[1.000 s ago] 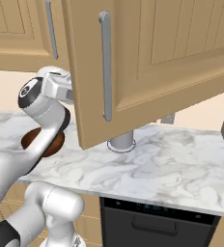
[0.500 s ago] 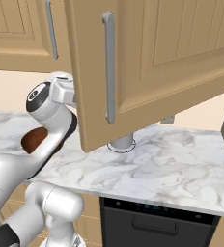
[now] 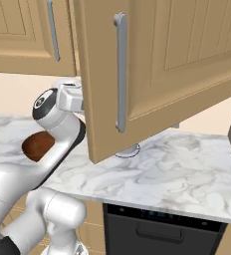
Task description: Open the cabinet. Pick the orange and apple from the cabinet and place them into the bowl. Then close the cabinet.
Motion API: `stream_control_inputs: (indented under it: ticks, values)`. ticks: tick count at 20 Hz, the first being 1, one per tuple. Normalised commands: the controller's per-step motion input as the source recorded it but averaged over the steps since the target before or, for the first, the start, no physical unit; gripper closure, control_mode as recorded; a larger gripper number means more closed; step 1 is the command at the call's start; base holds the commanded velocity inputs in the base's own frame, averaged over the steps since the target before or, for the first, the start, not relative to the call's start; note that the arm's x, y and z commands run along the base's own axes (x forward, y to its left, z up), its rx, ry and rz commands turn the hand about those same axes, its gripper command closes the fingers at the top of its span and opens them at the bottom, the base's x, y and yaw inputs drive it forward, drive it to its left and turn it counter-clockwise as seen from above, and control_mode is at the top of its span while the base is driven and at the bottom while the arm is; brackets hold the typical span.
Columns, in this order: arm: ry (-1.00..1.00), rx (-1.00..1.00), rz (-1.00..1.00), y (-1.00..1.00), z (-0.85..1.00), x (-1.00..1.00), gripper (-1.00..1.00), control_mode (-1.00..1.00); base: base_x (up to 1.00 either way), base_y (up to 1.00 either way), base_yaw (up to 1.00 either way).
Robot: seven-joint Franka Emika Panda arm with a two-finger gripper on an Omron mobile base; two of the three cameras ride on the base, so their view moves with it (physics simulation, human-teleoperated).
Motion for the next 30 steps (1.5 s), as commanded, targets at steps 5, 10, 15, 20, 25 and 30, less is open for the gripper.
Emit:
stream_control_inputs:
  ticks: [5,10,15,20,25,30]
  values:
    - [0.00,-0.01,0.00,-0.04,0.00,-0.11,-1.00,-1.00,0.00,0.00,0.00]
    - [0.00,0.00,0.00,0.00,0.00,-0.07,-1.00,-1.00,0.00,0.00,0.00]
    - [-0.01,0.00,0.00,0.24,0.17,-0.06,-1.00,-1.00,0.00,0.00,0.00]
    - [-0.07,0.00,0.14,0.56,0.10,0.00,-1.00,-1.00,0.00,0.00,0.00]
    - [-0.04,0.00,0.19,0.59,0.01,-0.13,-1.00,-1.00,0.00,0.00,0.00]
    - [0.15,0.00,0.22,0.53,0.00,-0.30,-1.00,-1.00,0.00,0.00,0.00]
